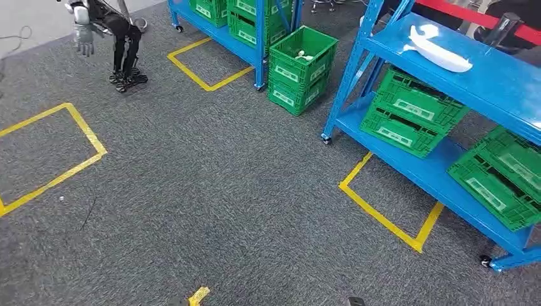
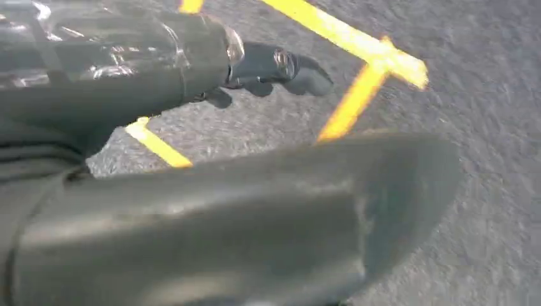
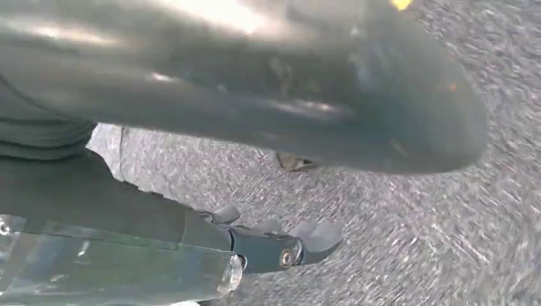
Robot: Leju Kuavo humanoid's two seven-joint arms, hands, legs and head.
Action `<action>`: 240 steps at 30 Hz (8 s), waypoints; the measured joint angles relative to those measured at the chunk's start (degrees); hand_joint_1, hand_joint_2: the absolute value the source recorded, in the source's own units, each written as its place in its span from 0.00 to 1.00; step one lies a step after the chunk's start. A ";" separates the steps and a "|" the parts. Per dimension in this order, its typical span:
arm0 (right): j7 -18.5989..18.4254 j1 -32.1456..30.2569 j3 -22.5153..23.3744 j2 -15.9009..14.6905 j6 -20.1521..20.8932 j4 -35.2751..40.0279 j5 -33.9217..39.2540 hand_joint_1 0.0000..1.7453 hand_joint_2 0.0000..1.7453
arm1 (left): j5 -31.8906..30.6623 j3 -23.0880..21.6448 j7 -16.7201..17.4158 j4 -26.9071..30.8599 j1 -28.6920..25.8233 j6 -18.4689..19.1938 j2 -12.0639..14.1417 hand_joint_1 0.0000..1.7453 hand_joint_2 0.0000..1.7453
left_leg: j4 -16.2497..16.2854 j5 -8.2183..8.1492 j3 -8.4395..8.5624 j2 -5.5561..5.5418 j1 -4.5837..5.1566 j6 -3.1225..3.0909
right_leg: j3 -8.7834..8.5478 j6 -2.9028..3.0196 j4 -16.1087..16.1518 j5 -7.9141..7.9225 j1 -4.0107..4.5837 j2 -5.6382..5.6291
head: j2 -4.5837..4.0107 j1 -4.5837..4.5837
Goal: Take the parts from the cabinet and place them on the table.
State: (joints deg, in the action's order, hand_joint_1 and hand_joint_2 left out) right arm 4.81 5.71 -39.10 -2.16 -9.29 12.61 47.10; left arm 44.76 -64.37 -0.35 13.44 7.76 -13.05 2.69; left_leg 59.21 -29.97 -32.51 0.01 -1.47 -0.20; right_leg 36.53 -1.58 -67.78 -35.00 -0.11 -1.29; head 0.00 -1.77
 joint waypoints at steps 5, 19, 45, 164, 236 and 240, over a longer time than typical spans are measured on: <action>0.37 -0.67 0.00 -0.15 0.00 -0.02 0.44 0.00 0.00 | -0.18 0.00 0.35 -0.02 0.08 -0.13 0.00 0.00 0.00 | 0.01 -1.41 1.48 3.93 0.27 0.09 | 1.42 0.08 -0.95 4.10 -0.30 1.59 | 0.00 -0.88; 0.28 -0.24 0.00 -0.55 0.00 -0.15 1.14 0.00 0.00 | -0.63 0.00 0.57 0.11 0.43 -0.17 -0.50 0.00 0.00 | 15.05 -6.85 -6.76 -0.29 0.39 2.64 | -4.94 3.32 10.61 6.36 0.20 -1.36 | 0.00 0.53; 0.31 -0.51 -0.04 -0.59 0.00 -0.20 1.45 0.00 0.00 | -0.57 -0.02 0.85 0.20 0.88 -0.07 -0.76 0.00 0.00 | 4.96 -6.84 1.43 0.12 0.46 2.19 | -4.11 3.39 10.71 6.85 0.34 2.69 | 0.00 -0.63; 0.92 0.09 -1.01 -0.07 3.10 -0.15 2.10 0.00 0.00 | 0.07 0.00 2.86 -0.04 0.37 0.37 -0.52 0.00 0.00 | -0.01 -0.06 -0.26 0.09 0.23 0.30 | -7.60 -1.19 10.79 3.42 -1.55 0.98 | 0.00 2.51; 0.37 0.25 -1.99 0.02 4.13 -0.17 2.78 0.00 1.00 | 0.44 0.02 2.34 -0.04 -0.19 0.52 -0.50 0.00 1.00 | 1.03 -1.08 -0.61 0.01 1.36 -0.53 | -8.99 1.65 11.07 2.46 -0.61 1.16 | 0.00 0.35; -0.65 0.15 -2.32 0.02 4.17 -0.17 2.91 0.00 1.00 | 0.44 0.02 2.21 -0.04 -0.24 0.52 -0.50 0.00 1.00 | 1.03 -1.05 -0.56 0.02 1.40 -0.56 | -9.03 -0.30 11.26 2.60 -0.84 1.22 | 0.00 0.46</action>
State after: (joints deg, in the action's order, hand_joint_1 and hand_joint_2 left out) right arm 4.15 5.85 -41.42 -2.14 -5.12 12.44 50.01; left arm 45.20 -64.35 1.86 13.40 7.53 -12.52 2.19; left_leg 60.24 -31.02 -33.07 0.03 -0.07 -0.75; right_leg 27.49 -1.88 -56.52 -32.40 -0.95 -0.07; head 0.00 -1.31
